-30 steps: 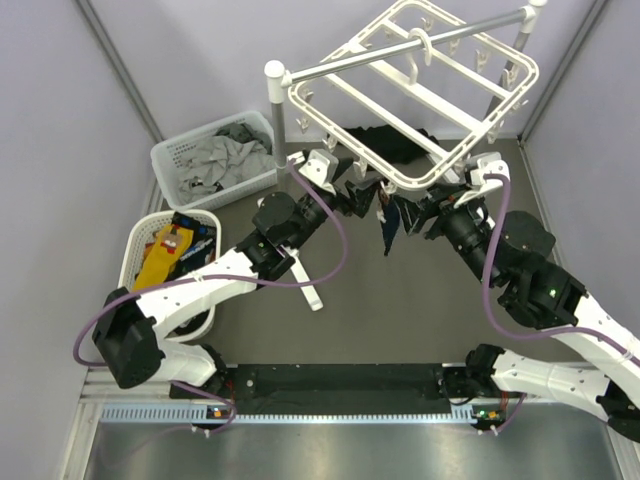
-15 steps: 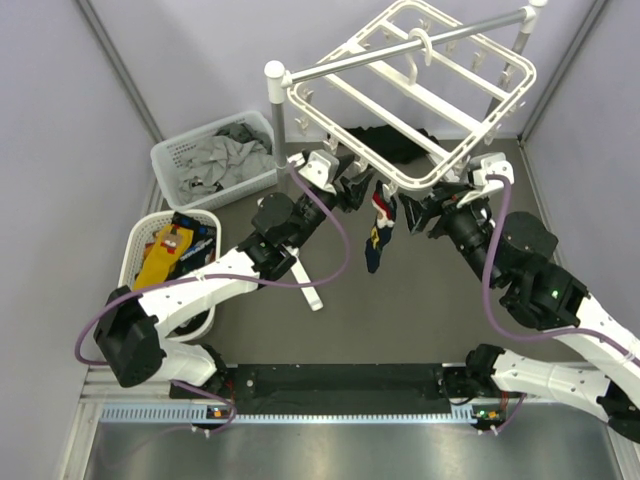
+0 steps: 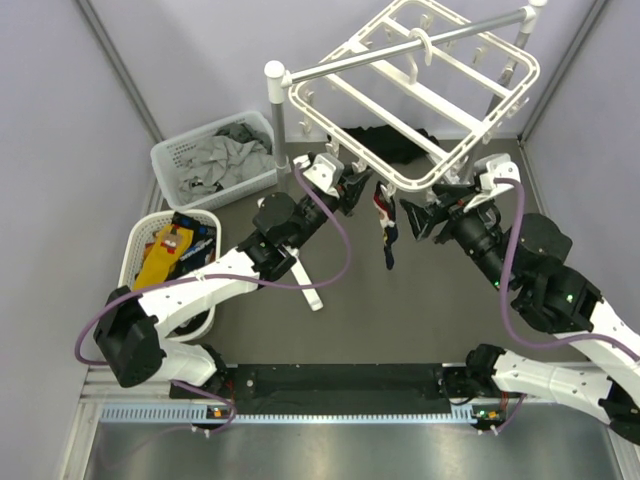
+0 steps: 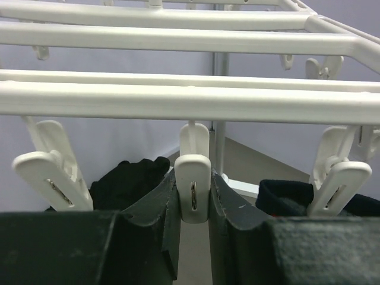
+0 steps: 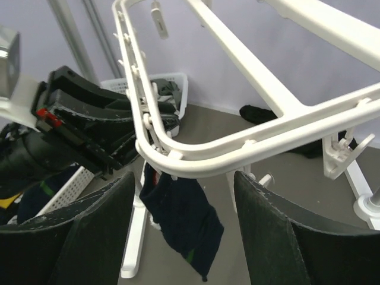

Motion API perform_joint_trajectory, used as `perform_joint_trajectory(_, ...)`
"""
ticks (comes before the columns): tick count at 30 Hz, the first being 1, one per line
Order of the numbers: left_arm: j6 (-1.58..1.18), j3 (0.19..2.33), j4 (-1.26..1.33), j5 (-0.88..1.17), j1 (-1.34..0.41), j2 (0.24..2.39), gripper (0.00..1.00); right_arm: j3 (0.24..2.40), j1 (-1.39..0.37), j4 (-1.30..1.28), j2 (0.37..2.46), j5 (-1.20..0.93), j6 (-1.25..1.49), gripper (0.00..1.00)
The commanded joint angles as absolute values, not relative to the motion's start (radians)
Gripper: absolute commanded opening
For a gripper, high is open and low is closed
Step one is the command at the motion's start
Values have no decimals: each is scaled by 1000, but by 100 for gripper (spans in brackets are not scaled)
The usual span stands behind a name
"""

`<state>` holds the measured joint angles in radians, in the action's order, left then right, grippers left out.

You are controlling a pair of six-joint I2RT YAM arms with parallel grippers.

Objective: Clip the socks to the hanger
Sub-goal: Open the clamp at the hanger.

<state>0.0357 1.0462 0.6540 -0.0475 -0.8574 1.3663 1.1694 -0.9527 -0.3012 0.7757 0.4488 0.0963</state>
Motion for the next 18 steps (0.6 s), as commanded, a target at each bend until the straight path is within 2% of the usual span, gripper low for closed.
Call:
perform_joint_trajectory(1,6,1052,638,-5,-862,1330,15,1282,-959,-356,778,318,84,67)
perform_joint_trajectory(12,3,1104,519,11,-905,1319,0,1549,-957,-564,906,26,126,66)
perform_joint_trajectory(18,-31,1167,422,-55,-925,1316,0,1562,-959,-552,922,-38,160,65)
